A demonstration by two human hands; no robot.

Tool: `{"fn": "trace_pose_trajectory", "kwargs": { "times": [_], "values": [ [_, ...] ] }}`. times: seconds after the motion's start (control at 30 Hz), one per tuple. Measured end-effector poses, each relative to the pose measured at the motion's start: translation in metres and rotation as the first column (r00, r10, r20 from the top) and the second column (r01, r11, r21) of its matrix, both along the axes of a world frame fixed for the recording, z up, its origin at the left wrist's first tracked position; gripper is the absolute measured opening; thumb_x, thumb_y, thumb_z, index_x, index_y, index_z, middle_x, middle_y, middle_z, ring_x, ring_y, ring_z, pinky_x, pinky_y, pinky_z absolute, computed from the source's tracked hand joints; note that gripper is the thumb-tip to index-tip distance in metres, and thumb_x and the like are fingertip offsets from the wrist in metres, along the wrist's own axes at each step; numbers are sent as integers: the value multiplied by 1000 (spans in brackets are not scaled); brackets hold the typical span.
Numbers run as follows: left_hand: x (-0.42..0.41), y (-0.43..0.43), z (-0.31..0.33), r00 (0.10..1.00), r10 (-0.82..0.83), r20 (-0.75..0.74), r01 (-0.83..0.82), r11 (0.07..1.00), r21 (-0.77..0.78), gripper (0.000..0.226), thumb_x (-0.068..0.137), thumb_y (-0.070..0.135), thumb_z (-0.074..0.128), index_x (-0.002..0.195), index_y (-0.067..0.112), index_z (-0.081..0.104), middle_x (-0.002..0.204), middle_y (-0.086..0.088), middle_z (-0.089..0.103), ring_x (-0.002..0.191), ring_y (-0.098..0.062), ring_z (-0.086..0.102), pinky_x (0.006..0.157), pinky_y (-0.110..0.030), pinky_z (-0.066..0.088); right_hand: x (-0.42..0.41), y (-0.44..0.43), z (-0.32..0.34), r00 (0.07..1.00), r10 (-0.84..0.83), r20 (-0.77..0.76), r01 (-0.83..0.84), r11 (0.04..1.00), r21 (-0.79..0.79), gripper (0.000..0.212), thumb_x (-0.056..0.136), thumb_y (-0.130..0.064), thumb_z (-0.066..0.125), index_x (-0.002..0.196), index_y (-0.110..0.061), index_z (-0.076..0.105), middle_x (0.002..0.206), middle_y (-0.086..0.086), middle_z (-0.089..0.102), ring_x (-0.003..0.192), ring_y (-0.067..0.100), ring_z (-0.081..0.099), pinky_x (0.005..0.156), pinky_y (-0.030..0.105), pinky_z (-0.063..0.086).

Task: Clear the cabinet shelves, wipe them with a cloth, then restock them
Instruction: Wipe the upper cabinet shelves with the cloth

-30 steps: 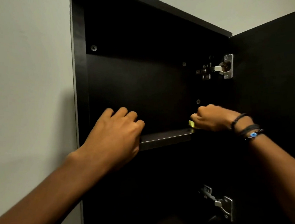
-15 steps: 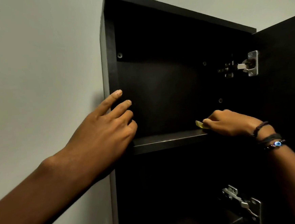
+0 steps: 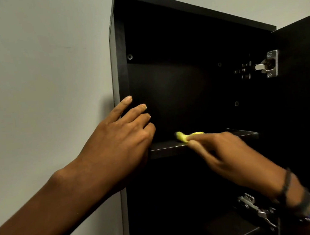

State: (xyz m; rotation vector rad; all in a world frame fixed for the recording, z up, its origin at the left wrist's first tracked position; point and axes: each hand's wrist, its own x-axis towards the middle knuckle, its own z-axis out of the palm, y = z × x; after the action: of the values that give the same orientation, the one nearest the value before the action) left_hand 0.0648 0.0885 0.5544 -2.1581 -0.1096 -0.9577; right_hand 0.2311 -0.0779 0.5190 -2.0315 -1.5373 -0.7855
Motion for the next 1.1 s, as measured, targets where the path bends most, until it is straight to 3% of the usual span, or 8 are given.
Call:
{"fn": "trace_pose_trajectory", "kwargs": {
  "times": [0.1, 0.17, 0.27, 0.37, 0.47, 0.7, 0.93, 1.1],
  "values": [
    [-4, 9, -8, 1000, 21, -18, -21, 1000, 8, 49, 85, 24, 26, 97, 9, 71, 104, -12, 72, 115, -30, 60, 108, -51, 25, 46, -34, 1, 935, -348, -68, 349, 937, -2, 60, 87, -62, 16, 112, -32, 61, 85, -5, 69, 78, 14, 65, 73, 37, 53],
    [-6, 11, -11, 999, 28, -19, -27, 1000, 12, 49, 85, 22, 26, 96, 8, 71, 103, -13, 72, 116, -31, 59, 106, -50, 22, 62, -40, -2, 904, -411, -118, 418, 908, 41, 54, 92, -52, 21, 110, -23, 63, 76, -6, 64, 70, 17, 61, 67, 35, 48],
    [-6, 9, -14, 1000, 7, 7, -7, 1000, 12, 49, 85, 20, 26, 97, 7, 71, 104, -14, 72, 116, -31, 59, 106, -51, 21, 49, -20, -26, 958, -246, -145, 277, 924, 265, 31, 97, -26, 45, 120, -17, 62, 112, -3, 67, 108, 14, 61, 94, 29, 45],
    [-2, 7, -19, 1000, -3, 10, 3, 1000, -6, 50, 86, 19, 25, 102, 5, 70, 107, -15, 70, 118, -31, 57, 107, -52, 21, 12, 19, -57, 999, -17, -37, 32, 891, 453, 42, 93, -7, 51, 135, -15, 52, 141, -4, 49, 136, 9, 39, 115, 19, 26],
    [1, 3, -23, 1000, -5, 19, 6, 999, -38, 52, 87, 23, 25, 113, 2, 65, 117, -17, 66, 122, -32, 54, 108, -51, 21, -19, 57, -78, 991, 52, 122, -102, 886, 451, 58, 84, 4, 43, 141, -9, 43, 149, 6, 41, 142, 16, 31, 117, 32, 27],
    [6, -2, -43, 1000, -2, 16, 4, 994, -111, 56, 85, 25, 28, 127, 0, 54, 132, -19, 56, 129, -33, 46, 111, -50, 22, -13, 66, -84, 950, 16, 310, -204, 786, 584, 31, 100, -9, 43, 128, -4, 57, 134, 10, 56, 132, 19, 48, 111, 32, 39],
    [12, -2, -71, 1000, 1, 19, 2, 984, -178, 59, 87, 24, 24, 138, 0, 40, 143, -19, 44, 137, -31, 36, 114, -49, 17, 77, 10, -84, 973, -198, -115, 204, 519, 830, 36, 81, 8, 64, 114, -5, 67, 117, 12, 65, 103, 29, 62, 93, 19, 43],
    [18, -3, -81, 999, -7, 43, 16, 977, -212, 59, 89, 23, 20, 143, 0, 28, 150, -20, 32, 142, -31, 24, 116, -48, 16, 74, 12, -75, 967, -136, -218, 256, 451, 855, 37, 82, 5, 63, 117, -9, 66, 110, 12, 62, 102, 23, 60, 89, 20, 49]
  ]
}}
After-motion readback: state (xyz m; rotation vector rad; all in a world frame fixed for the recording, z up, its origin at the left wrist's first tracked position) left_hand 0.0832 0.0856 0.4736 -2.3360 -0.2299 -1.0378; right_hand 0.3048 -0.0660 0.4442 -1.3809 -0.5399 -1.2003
